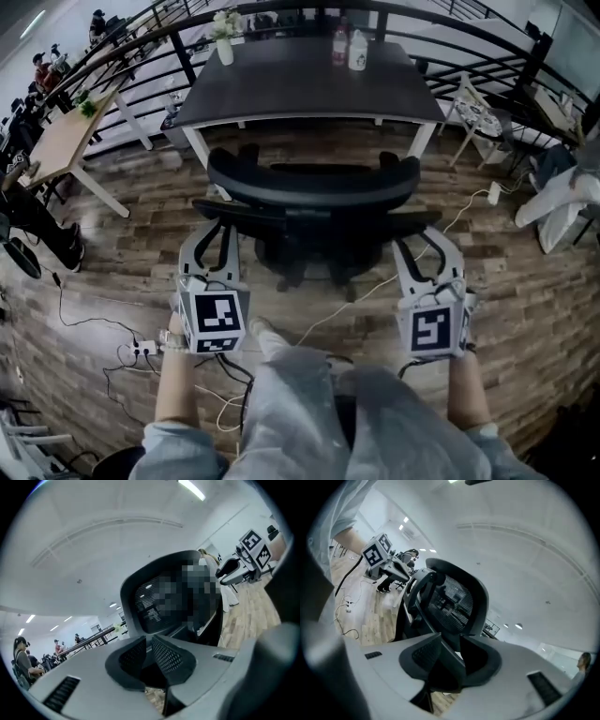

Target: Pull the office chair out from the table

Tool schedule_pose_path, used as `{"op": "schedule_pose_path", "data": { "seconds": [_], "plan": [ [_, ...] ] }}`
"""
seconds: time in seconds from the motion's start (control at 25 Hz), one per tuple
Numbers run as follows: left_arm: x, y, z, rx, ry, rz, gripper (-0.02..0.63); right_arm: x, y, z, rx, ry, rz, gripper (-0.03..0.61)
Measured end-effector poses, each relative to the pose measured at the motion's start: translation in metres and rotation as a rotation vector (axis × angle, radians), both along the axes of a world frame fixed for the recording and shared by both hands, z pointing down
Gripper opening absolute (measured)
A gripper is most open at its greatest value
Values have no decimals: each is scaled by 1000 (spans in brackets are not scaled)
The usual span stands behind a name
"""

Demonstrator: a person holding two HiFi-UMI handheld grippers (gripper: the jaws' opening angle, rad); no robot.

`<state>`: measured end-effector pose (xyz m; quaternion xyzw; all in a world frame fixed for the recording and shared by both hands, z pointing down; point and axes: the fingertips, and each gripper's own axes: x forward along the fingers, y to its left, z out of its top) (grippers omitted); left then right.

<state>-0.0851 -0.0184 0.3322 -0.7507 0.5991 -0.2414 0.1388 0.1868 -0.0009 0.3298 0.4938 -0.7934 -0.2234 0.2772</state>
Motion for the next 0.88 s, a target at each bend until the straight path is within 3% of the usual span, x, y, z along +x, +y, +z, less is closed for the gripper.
{"op": "schedule_pose_path", "data": {
  "seconds": [0.16, 0.2, 0.28, 0.4, 0.6, 0.88],
  "plan": [
    [20, 19, -13, 22, 70, 10, 44, -13, 11, -13, 37, -107, -2, 58],
    [24, 23, -16, 27, 86, 9, 10, -16, 13, -15, 35, -139, -6, 33],
    [32, 31, -21, 31, 98, 14, 6, -20, 19, -20, 29, -197, -18, 8],
    [43, 41, -28, 36, 97, 32, 6, -23, 25, -35, 37, -279, -21, 6],
    [54, 53, -35, 28, 190, 42, 6, -22, 31, -53, 16, -461, -3, 5],
    [58, 59, -37, 7, 267, 53, 6, -13, 40, -53, 5, -516, 15, 5]
  ]
}}
